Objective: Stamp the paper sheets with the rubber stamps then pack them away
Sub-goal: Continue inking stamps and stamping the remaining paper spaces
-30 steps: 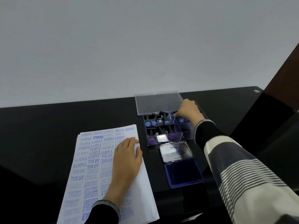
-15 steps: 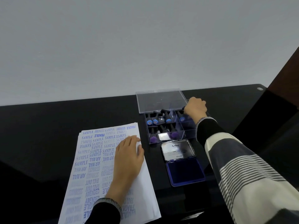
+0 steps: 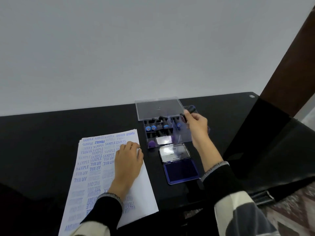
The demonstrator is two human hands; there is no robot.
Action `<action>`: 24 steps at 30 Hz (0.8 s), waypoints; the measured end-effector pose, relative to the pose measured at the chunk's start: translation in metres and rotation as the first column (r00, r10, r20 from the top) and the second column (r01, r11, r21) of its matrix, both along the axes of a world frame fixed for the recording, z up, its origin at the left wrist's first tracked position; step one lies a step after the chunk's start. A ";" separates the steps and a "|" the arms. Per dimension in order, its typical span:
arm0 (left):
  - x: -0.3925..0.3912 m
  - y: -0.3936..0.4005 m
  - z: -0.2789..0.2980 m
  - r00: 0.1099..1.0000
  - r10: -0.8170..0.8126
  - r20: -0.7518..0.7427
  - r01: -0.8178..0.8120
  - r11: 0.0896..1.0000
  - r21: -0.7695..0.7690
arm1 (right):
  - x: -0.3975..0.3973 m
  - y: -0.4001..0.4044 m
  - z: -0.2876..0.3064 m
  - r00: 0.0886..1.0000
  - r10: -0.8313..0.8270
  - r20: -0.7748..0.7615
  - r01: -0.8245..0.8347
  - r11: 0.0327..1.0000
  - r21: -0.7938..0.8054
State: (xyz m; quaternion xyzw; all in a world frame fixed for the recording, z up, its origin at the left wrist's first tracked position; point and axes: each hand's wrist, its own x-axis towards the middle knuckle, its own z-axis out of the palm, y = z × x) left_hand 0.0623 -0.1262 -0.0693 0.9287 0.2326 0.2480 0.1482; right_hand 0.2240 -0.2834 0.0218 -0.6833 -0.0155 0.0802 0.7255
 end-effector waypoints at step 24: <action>-0.036 -0.048 0.003 0.879 -0.451 -0.153 0.435 0.891 -0.129 | -0.106 -0.051 -0.063 0.817 0.337 0.469 0.043 0.775 -0.631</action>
